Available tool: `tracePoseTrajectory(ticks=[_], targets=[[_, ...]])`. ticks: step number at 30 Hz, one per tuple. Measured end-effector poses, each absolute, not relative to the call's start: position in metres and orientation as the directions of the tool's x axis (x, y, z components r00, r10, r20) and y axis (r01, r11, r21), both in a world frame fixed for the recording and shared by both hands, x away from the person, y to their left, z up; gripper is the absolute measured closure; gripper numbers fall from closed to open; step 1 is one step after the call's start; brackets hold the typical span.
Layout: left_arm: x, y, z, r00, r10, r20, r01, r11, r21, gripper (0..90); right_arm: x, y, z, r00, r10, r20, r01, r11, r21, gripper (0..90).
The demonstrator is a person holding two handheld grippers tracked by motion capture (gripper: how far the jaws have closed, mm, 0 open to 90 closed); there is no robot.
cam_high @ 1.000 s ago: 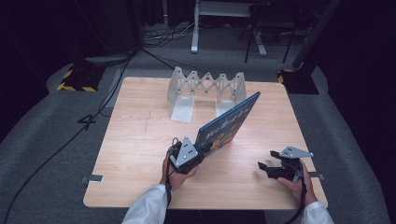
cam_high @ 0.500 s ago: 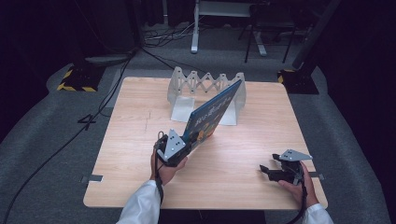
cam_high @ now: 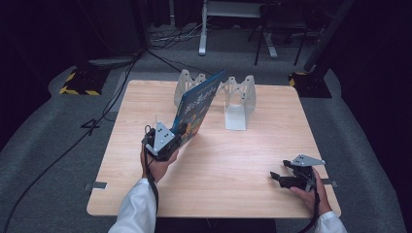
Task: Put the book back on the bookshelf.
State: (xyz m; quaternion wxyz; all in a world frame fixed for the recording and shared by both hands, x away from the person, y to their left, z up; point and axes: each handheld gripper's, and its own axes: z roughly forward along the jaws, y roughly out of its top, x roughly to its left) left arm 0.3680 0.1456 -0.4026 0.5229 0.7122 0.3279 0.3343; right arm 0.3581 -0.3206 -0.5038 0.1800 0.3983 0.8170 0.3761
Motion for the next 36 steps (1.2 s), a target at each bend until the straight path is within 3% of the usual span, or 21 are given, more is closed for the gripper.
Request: tracePoseTrajectory(ticks=[14,20,30,36], targets=[[0.382,0.160,-0.394,0.478,0.875,0.072,0.117,-0.145,0.982,82.8,0.358,-0.320,-0.504,-0.622,0.783,0.009,0.519,0.404,0.753,23.0],[0.403,0.153,-0.403,0.436,0.900,0.013,0.148,-0.086,0.985,82.8,0.358,-0.320,-0.504,-0.626,0.780,0.007,0.516,0.407,0.754,23.0],[0.411,0.141,-0.419,0.438,0.899,0.012,0.175,-0.098,0.980,82.5,0.357,-0.319,-0.504,-0.624,0.781,-0.011,0.505,0.414,0.757,23.7],[0.419,0.144,-0.429,0.415,0.909,-0.036,0.229,-0.066,0.971,82.4,0.357,-0.318,-0.504,-0.622,0.783,-0.020,0.499,0.416,0.760,24.3]])
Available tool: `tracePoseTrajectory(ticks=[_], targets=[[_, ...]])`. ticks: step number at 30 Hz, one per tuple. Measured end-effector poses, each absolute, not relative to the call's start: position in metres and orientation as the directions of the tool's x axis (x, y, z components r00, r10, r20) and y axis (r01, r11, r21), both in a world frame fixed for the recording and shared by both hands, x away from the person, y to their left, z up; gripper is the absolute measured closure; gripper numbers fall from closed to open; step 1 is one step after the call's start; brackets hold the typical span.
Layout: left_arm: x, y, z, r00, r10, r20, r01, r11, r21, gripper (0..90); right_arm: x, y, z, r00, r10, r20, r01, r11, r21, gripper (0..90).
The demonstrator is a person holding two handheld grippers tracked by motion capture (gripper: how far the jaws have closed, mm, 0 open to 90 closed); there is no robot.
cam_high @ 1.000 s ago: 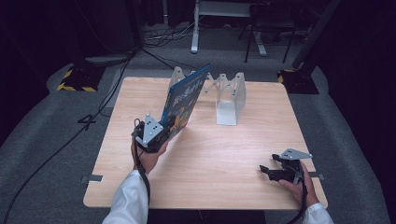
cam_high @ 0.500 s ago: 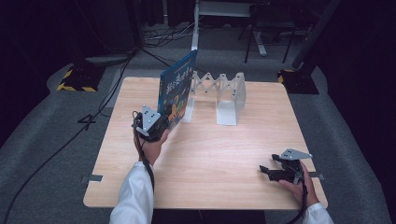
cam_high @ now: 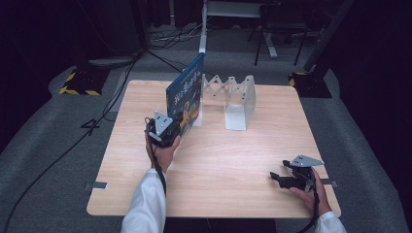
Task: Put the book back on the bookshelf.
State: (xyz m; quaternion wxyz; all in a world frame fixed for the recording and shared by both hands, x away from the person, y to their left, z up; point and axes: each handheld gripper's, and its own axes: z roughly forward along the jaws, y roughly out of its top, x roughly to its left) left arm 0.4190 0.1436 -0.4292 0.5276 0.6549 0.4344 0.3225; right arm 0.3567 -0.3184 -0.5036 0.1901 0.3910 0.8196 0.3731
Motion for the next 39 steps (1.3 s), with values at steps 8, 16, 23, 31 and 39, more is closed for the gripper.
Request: tracePoseTrajectory(ticks=[8,16,23,31,39], targets=[[0.432,0.142,-0.440,0.374,0.924,-0.080,0.254,-0.020,0.967,81.5,0.355,-0.317,-0.503,-0.622,0.782,-0.043,0.481,0.425,0.767,24.8],[0.436,0.130,-0.436,0.389,0.920,0.036,0.234,-0.137,0.962,79.3,0.356,-0.317,-0.503,-0.616,0.787,-0.044,0.486,0.423,0.764,24.6],[0.446,0.131,-0.436,0.370,0.929,-0.002,0.252,-0.099,0.963,78.9,0.356,-0.316,-0.504,-0.623,0.781,-0.044,0.490,0.433,0.757,24.5],[0.451,0.131,-0.439,0.340,0.940,-0.010,0.250,-0.081,0.965,76.8,0.356,-0.316,-0.504,-0.624,0.780,-0.043,0.491,0.434,0.755,24.4],[0.452,0.134,-0.442,0.327,0.945,-0.017,0.255,-0.070,0.964,74.5,0.356,-0.316,-0.504,-0.624,0.780,-0.041,0.494,0.435,0.753,24.3]])
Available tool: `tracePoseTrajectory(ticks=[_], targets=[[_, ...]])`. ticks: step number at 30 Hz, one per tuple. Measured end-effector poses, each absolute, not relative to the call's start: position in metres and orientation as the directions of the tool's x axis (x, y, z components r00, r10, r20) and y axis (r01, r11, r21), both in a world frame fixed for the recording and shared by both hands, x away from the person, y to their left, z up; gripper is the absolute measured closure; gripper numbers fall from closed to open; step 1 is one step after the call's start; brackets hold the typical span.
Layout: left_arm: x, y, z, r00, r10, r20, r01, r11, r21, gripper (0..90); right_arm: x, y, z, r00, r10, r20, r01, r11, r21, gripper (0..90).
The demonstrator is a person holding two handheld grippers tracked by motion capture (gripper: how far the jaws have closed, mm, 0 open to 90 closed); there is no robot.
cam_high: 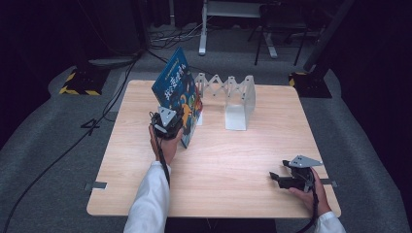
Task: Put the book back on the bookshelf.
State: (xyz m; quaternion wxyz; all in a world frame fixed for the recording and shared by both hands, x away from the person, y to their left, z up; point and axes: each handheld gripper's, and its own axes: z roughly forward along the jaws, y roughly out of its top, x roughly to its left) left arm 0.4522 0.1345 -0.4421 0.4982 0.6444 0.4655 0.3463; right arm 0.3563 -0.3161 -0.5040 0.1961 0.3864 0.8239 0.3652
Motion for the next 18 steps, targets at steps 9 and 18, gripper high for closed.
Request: tracePoseTrajectory(ticks=[9,18], targets=[[0.444,0.126,-0.448,0.319,0.947,0.049,0.245,-0.132,0.960,71.1,0.357,-0.316,-0.504,-0.626,0.779,-0.037,0.497,0.434,0.752,24.1],[0.436,0.115,-0.454,0.337,0.936,0.106,0.253,-0.198,0.947,63.1,0.356,-0.316,-0.504,-0.626,0.779,-0.040,0.495,0.436,0.752,24.0]])
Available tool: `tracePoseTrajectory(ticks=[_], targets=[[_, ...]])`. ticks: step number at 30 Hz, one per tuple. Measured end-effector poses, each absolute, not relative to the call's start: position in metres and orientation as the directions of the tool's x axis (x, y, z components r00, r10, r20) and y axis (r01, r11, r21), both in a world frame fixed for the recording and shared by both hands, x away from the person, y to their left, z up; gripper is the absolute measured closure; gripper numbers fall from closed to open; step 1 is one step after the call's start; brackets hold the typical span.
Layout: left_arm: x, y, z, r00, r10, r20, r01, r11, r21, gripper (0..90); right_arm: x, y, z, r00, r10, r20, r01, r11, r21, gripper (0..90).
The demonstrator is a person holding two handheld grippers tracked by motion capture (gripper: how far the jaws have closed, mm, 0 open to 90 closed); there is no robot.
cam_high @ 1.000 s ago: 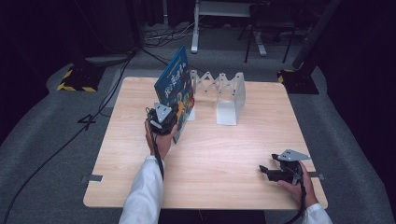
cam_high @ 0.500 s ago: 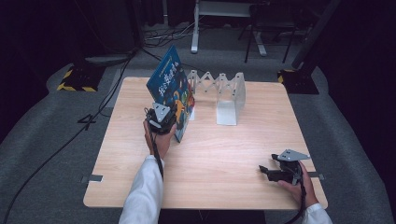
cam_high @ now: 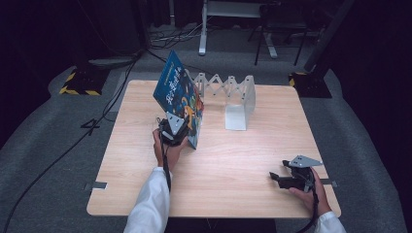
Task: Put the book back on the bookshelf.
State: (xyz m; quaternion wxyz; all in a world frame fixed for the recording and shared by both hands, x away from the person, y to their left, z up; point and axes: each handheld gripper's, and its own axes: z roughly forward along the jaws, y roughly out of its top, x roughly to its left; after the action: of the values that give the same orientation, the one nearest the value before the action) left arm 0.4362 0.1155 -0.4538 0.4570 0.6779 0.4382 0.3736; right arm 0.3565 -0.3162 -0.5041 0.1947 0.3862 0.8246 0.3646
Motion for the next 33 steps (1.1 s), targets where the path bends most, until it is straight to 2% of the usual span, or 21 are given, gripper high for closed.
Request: tracePoseTrajectory(ticks=[13,17,26,33], targets=[[0.437,0.116,-0.457,0.351,0.931,0.101,0.276,-0.206,0.939,60.0,0.357,-0.316,-0.504,-0.627,0.778,-0.037,0.496,0.435,0.751,24.0],[0.435,0.117,-0.456,0.367,0.925,0.102,0.284,-0.215,0.934,56.5,0.357,-0.316,-0.504,-0.627,0.778,-0.036,0.496,0.435,0.751,24.0],[0.431,0.123,-0.452,0.392,0.914,0.106,0.281,-0.229,0.932,56.9,0.357,-0.316,-0.504,-0.626,0.779,-0.036,0.497,0.435,0.751,23.9],[0.425,0.129,-0.447,0.434,0.892,0.123,0.286,-0.266,0.921,53.7,0.357,-0.317,-0.504,-0.627,0.779,-0.022,0.505,0.428,0.750,24.2]])
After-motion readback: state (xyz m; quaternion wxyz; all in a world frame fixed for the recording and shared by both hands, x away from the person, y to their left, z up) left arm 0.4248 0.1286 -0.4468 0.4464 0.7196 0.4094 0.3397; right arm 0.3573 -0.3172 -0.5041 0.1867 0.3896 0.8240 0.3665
